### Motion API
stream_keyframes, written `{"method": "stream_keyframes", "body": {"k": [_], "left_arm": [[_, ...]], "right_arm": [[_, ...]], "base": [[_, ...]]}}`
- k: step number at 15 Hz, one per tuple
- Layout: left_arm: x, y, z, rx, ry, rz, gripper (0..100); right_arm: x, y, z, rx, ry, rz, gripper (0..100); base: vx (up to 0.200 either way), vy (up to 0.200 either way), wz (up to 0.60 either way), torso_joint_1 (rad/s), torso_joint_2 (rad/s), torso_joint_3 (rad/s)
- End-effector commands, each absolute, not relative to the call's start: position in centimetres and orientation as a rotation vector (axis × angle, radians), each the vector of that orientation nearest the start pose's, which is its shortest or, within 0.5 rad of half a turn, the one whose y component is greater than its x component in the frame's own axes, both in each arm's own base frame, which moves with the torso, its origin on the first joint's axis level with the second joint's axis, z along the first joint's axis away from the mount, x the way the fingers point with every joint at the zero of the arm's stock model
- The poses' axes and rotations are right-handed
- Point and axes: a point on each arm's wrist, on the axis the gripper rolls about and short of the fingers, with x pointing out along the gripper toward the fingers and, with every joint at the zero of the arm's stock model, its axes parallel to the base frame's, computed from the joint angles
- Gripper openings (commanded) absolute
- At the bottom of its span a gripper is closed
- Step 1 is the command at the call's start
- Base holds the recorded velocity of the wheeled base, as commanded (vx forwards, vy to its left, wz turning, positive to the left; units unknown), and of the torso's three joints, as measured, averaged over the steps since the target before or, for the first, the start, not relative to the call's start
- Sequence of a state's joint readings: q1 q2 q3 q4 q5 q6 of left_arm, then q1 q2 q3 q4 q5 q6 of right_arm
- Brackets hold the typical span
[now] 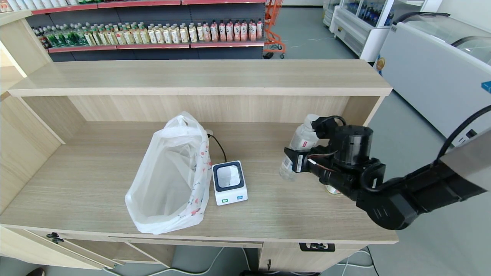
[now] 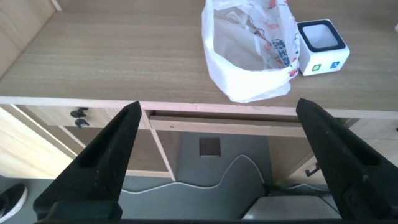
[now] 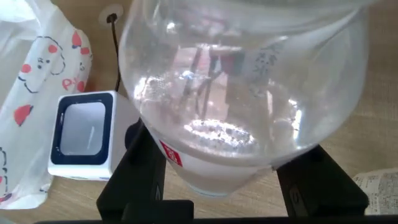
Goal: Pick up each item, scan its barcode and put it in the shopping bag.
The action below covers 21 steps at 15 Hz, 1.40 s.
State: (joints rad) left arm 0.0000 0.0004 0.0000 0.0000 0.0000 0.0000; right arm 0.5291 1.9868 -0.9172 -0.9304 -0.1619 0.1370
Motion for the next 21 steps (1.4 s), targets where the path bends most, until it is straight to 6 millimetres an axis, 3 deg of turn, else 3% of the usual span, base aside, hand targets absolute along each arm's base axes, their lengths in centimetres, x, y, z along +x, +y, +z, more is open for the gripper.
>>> {"method": "stream_keyframes", "body": {"k": [1,3,4,5,9,13,18,21], "left_arm": [[-2.3,0.0,7.6,0.000,-0.002,0.000,100],[-2.3,0.0,7.5,0.000,0.000,0.000,100],[-2.3,0.0,7.5,0.000,0.000,0.000,100],[-2.3,0.0,7.5,0.000,0.000,0.000,100],[-2.3,0.0,7.5,0.000,0.000,0.000,100],[-2.3,0.0,7.5,0.000,0.000,0.000,100],[-2.3,0.0,7.5,0.000,0.000,0.000,100],[-2.3,0.0,7.5,0.000,0.000,0.000,100]], "right_arm": [[28.9,16.0,20.4,0.130,0.085,0.426,0],[26.3,13.6,24.3,0.178,0.029,0.596,0],[25.8,13.2,24.9,0.194,0.033,0.620,0],[23.8,12.0,26.8,0.256,0.033,0.717,0],[19.6,10.2,30.0,0.338,0.034,1.011,0],[16.2,9.8,31.4,0.400,0.107,1.256,0],[14.6,10.7,33.1,0.509,0.183,1.389,0],[14.2,10.7,32.5,0.512,0.220,1.424,0]], "base": [[0.000,0.000,0.00,0.000,0.00,0.000],[0.000,0.000,0.00,0.000,0.00,0.000],[0.000,0.000,0.00,0.000,0.00,0.000],[0.000,0.000,0.00,0.000,0.00,0.000],[0.000,0.000,0.00,0.000,0.00,0.000],[0.000,0.000,0.00,0.000,0.00,0.000],[0.000,0.000,0.00,0.000,0.00,0.000],[0.000,0.000,0.00,0.000,0.00,0.000]]}}
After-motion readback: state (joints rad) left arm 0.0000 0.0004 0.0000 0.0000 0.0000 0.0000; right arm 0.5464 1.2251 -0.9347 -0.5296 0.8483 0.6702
